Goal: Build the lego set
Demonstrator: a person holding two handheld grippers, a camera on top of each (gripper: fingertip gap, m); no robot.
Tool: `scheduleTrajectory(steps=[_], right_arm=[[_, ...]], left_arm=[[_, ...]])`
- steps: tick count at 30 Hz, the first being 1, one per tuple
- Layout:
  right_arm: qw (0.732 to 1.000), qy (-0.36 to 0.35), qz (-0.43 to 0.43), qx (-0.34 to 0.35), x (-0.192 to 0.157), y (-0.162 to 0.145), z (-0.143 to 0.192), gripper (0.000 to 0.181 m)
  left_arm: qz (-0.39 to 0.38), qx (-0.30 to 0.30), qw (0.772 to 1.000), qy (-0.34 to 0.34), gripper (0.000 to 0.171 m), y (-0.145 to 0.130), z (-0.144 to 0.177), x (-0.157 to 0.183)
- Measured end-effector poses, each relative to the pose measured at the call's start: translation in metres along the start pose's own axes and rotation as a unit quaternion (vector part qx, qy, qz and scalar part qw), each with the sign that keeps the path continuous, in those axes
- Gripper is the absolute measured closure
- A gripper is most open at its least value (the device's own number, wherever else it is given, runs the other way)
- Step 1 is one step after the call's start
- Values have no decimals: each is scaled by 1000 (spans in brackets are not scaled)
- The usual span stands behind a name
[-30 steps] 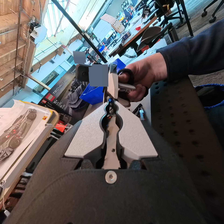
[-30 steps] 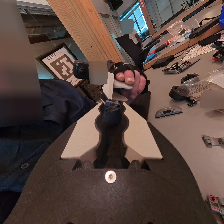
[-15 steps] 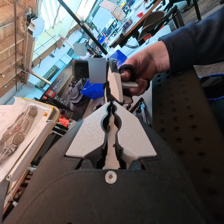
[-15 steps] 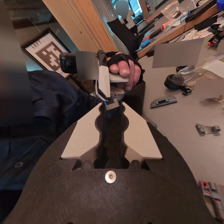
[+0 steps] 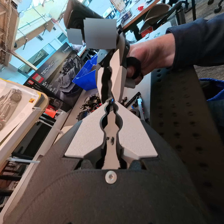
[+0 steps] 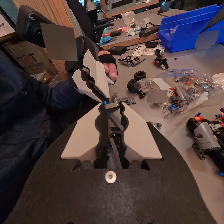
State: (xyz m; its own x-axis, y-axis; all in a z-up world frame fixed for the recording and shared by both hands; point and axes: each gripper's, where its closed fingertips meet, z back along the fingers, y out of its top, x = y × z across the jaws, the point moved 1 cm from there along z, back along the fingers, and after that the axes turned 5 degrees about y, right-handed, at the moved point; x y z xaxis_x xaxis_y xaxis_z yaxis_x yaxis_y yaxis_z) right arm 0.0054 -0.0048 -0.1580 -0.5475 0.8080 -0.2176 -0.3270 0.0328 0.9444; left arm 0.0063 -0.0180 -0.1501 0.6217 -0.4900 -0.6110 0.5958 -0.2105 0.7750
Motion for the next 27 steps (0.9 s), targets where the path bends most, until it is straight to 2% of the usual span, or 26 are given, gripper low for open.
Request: scheduleTrajectory(steps=[2,4,6,9,10,14,16,19,27], right_arm=[[1000,-4,17,20,-3,8,3,157],[997,-37,61,33,-2,16,8,157],[991,-69,110,35,-3,21,10,157],[981,-108,162,4,-2,17,5,157],[977,-115,180,-2,-3,17,4,157],[959,-143,243,-13,-7,19,1,158],[953,-152,262,-18,-8,19,1,158],[954,-153,256,-21,-7,19,1,157],[968,-119,222,5,-15,23,3,159]], left_arm=[[-6,9,1000,22,165,3,5,-7],[49,41,997,36,164,10,13,-21],[94,32,993,57,153,3,13,-34],[141,33,989,20,142,2,4,-26],[151,25,988,17,142,0,1,-25],[203,36,978,-26,163,1,-1,-20],[215,42,975,-34,163,2,1,-20],[203,33,978,-25,165,1,2,-20],[226,61,971,-47,167,12,8,-18]])
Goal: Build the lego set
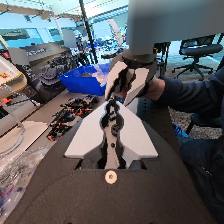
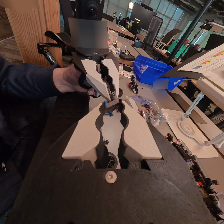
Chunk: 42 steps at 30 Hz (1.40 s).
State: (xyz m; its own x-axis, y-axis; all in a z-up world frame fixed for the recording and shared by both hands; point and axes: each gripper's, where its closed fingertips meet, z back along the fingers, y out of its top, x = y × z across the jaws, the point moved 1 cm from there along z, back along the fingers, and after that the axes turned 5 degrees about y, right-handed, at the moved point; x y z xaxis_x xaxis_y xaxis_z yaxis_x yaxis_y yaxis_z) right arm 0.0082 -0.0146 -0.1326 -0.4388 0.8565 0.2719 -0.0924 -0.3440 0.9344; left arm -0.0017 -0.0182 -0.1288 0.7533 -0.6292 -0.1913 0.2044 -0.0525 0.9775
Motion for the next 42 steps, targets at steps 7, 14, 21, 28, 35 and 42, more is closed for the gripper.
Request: scheduleTrajectory(steps=[7,14,21,28,35,42], right_arm=[[997,-8,-55,53,15,6,26,181],[992,27,-103,74,16,7,17,155],[997,-11,-82,-4,20,-15,2,160],[996,-33,-67,-50,22,-28,1,170],[993,-75,-41,-81,29,-33,2,174],[992,-88,-51,-78,33,-32,4,175]], left_arm=[[4,30,999,27,171,8,20,-15],[-93,-50,992,62,170,-18,11,-17],[-167,-97,978,78,170,-28,-4,-7],[-182,-109,972,104,171,-28,-9,-10],[-174,-117,972,110,171,-32,-14,-10],[-178,-119,968,129,170,-33,-19,-14]])
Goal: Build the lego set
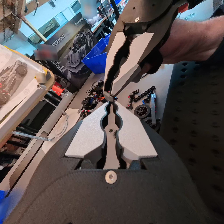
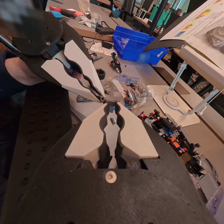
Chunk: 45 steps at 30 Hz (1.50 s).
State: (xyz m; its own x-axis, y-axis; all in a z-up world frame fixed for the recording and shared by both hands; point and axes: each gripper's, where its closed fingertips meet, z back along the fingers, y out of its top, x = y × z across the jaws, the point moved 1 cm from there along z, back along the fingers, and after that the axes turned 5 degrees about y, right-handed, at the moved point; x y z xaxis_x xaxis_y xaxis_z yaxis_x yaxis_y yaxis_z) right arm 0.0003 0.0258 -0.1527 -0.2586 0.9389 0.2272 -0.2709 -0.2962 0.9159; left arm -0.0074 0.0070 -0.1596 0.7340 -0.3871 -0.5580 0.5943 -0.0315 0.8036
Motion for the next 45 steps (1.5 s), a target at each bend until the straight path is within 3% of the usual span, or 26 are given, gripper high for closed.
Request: scheduleTrajectory(steps=[8,10,11,12,13,14,15,18,20,21,23,29,45], right_arm=[[998,-7,-63,16,8,-1,3,176],[997,-41,-69,6,18,-5,4,176],[993,-93,-71,-18,35,-15,9,176],[991,-98,-88,-5,45,-15,17,176],[990,-56,-121,49,39,-1,22,177],[991,-37,-116,59,32,3,21,177],[994,-36,-94,37,26,-2,15,176],[994,-35,-94,37,27,-3,14,176],[994,-18,-98,40,23,-2,11,176],[995,-16,-91,33,20,-3,8,176],[997,-17,-76,17,15,-4,2,176],[998,-17,-56,18,13,-2,2,176],[987,-15,-156,39,19,-7,-3,177]], left_arm=[[-73,-37,994,70,171,4,-5,-2],[-79,-41,993,76,171,4,-5,-3],[-83,-27,995,49,171,7,-5,7],[-52,40,998,-6,171,31,0,29],[-63,37,997,3,171,36,-3,38],[-120,-17,991,56,171,18,-13,29],[-109,-46,992,51,171,2,-19,23],[2,44,997,65,171,25,9,-10],[12,26,997,74,169,15,3,-14],[9,19,997,75,154,14,-2,-10],[-12,9,997,75,150,16,-11,-4],[-24,-15,995,94,165,12,-14,-8],[-67,-69,984,148,168,8,-17,-10]])
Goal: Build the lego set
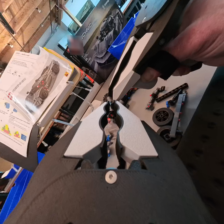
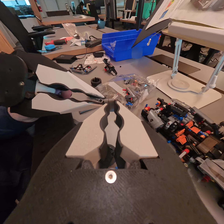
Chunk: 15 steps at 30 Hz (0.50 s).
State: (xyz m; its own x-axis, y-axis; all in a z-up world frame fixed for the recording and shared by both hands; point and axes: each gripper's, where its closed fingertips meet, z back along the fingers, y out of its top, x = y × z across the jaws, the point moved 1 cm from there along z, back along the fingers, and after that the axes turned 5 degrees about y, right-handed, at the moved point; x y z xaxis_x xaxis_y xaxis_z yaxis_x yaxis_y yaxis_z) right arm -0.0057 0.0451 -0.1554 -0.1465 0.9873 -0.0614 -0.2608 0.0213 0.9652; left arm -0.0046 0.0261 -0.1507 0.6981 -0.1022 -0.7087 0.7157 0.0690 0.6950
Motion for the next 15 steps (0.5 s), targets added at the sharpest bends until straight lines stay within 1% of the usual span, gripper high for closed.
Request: scheduleTrajectory(steps=[5,7,9,11,12,13,14,15], right_arm=[[1000,-1,-14,15,-1,3,-2,177],[1000,-13,-6,7,1,1,-3,177],[1000,-17,-2,10,1,2,-3,177],[1000,-23,1,7,2,2,-4,177],[998,-64,3,4,14,1,0,178],[993,-122,-7,7,37,0,13,177],[992,-111,-41,42,48,7,26,177],[992,-79,-65,71,46,13,32,178]], left_arm=[[-10,-6,1000,22,168,0,1,-3],[2,-7,1000,13,168,-2,0,-2],[-11,-11,1000,24,168,-1,1,-3],[0,-10,1000,17,168,-3,0,-2],[-5,-8,1000,20,168,-2,1,-2],[-4,17,1000,-11,168,6,6,8],[32,56,997,-38,168,23,14,18],[6,47,999,-23,168,21,13,26]])
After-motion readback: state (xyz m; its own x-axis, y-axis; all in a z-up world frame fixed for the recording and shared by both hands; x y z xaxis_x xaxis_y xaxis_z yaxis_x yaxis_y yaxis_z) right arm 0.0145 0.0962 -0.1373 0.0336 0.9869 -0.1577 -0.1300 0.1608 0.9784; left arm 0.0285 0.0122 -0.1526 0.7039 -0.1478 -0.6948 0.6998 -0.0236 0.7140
